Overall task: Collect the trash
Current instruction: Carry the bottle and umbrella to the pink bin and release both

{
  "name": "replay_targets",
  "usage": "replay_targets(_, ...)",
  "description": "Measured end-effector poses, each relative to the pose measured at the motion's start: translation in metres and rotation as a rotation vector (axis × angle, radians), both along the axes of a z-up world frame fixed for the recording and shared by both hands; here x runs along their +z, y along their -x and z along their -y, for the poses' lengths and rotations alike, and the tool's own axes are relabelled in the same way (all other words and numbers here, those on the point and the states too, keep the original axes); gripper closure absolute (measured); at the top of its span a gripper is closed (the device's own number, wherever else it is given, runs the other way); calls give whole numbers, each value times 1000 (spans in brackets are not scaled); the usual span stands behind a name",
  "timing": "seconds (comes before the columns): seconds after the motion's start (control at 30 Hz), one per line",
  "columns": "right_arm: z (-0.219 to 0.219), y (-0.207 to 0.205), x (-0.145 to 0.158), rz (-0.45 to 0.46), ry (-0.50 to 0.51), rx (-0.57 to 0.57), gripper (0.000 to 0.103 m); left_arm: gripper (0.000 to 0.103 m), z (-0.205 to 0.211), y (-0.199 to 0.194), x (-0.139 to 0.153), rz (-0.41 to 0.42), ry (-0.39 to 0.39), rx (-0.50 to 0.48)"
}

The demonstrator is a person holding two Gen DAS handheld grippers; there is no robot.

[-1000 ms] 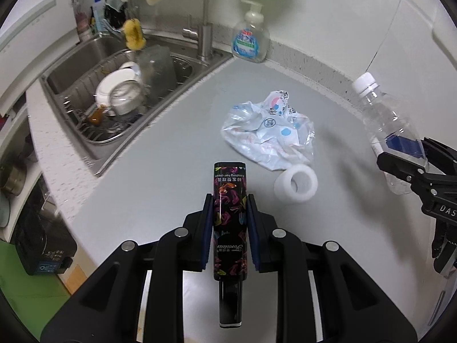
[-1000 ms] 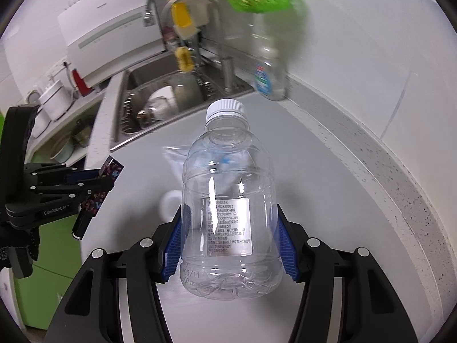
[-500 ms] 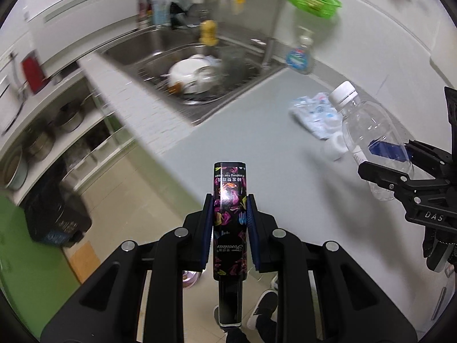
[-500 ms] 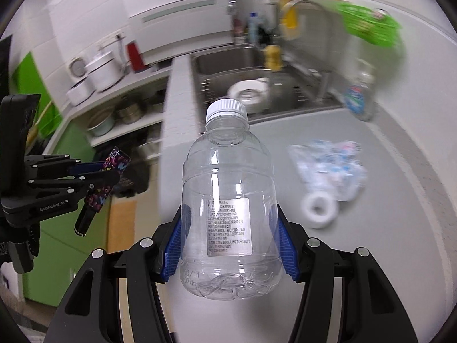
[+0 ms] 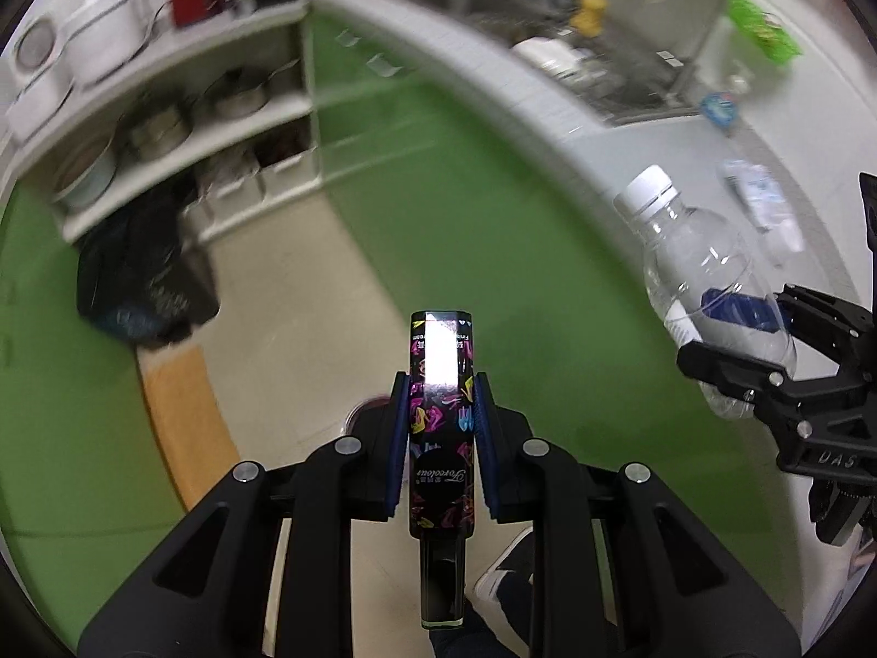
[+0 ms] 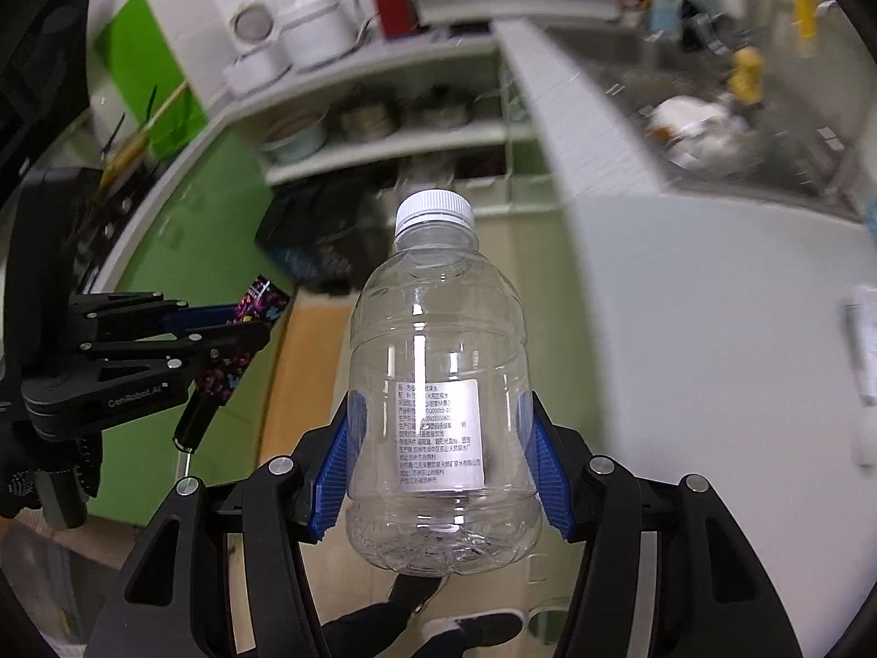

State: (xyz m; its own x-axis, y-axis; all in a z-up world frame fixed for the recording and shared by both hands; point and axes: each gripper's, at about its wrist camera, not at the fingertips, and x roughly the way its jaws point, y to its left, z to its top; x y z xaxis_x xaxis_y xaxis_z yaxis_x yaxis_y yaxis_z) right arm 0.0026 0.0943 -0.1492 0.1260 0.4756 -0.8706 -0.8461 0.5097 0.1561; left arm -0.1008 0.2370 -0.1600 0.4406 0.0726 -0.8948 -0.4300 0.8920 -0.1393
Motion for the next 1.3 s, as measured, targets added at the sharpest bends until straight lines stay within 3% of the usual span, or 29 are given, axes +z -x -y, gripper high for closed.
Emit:
replay_targets(0.37,-82,22,-151,-84,147,119,47,81,-61,45,-134,-75,90,133)
replay_targets(0.63,-119,23,-317,-164,249,162,47,81,-83,51,-252,-101,148,173)
replay_targets(0.83,-136,22,-410,-194,294,179,47,81,-90,57,-325,-116,184,191)
replay_targets(1.0,-138,19,-461,-186,300,182,45,81,-92,58,-371,-128,199,194)
replay_targets(1.07,-138,15,-474,-182,305,183,18,81,-92,56,-384,-136,206,197)
replay_targets(1.1,-136,14,-477,-172,299,179,13,81,-93,55,-390,-140,208,196)
replay_targets(1.3,-115,2,-475,-169,325,123,6,81,-88,44,-403,-156,220,181)
